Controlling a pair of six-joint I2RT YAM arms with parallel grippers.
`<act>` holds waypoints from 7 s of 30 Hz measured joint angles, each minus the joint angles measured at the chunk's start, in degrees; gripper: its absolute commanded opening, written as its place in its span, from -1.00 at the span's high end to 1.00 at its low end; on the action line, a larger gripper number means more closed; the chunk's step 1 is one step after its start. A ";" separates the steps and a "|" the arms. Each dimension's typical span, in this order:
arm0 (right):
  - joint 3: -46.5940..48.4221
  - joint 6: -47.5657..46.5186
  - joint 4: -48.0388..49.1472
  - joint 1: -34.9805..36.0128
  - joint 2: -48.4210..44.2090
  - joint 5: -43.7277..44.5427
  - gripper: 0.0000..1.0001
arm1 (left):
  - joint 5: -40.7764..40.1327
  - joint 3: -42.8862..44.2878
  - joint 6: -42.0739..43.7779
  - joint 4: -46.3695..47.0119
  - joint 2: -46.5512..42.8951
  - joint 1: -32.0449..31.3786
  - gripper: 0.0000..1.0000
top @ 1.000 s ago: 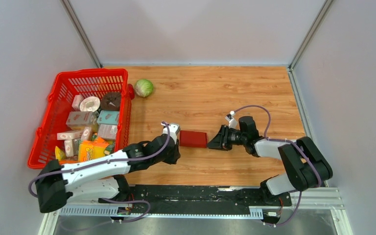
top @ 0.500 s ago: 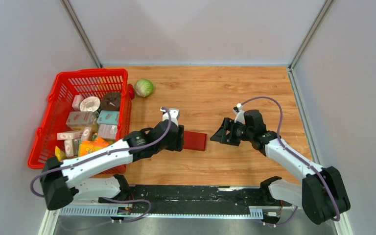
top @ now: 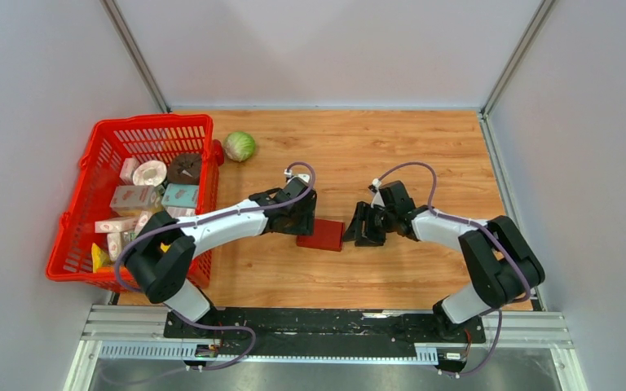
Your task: Fold the paper box
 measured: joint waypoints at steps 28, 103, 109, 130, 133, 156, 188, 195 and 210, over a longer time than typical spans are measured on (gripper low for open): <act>-13.40 26.49 6.97 -1.33 -11.54 15.30 0.23 | 9.40 23.26 4.57 2.82 24.15 -0.42 0.31; 29.22 -29.86 -52.50 7.43 19.78 54.29 0.06 | 15.93 -4.09 9.40 -12.33 -57.55 -0.48 -0.20; 29.11 -29.62 -51.80 0.79 19.78 56.61 0.05 | 17.29 -5.51 9.31 -12.79 -61.00 -0.48 -0.20; 34.84 -33.38 -45.81 -6.01 22.77 56.81 -0.15 | 19.34 -5.68 9.66 -16.02 -65.75 -0.48 -0.19; 36.48 -33.31 -45.64 -8.26 24.39 57.90 -0.13 | 19.34 -5.68 9.66 -16.33 -65.99 -0.48 -0.19; 42.45 -33.55 -44.50 -24.61 29.57 61.00 -0.11 | 19.34 -5.73 10.91 -18.03 -67.65 -0.48 -0.24; 29.09 -35.30 -38.05 -26.84 23.78 72.11 -0.18 | 17.97 -6.34 12.22 -17.27 -62.23 -0.48 -0.51; 29.33 -36.15 -37.22 -30.67 24.59 73.26 -0.17 | 17.90 -6.34 12.22 -17.33 -62.40 -0.48 -0.50; 30.45 -37.20 -37.38 -31.78 25.70 74.49 -0.27 | 20.59 -3.52 11.67 -18.40 -58.97 -0.48 -0.50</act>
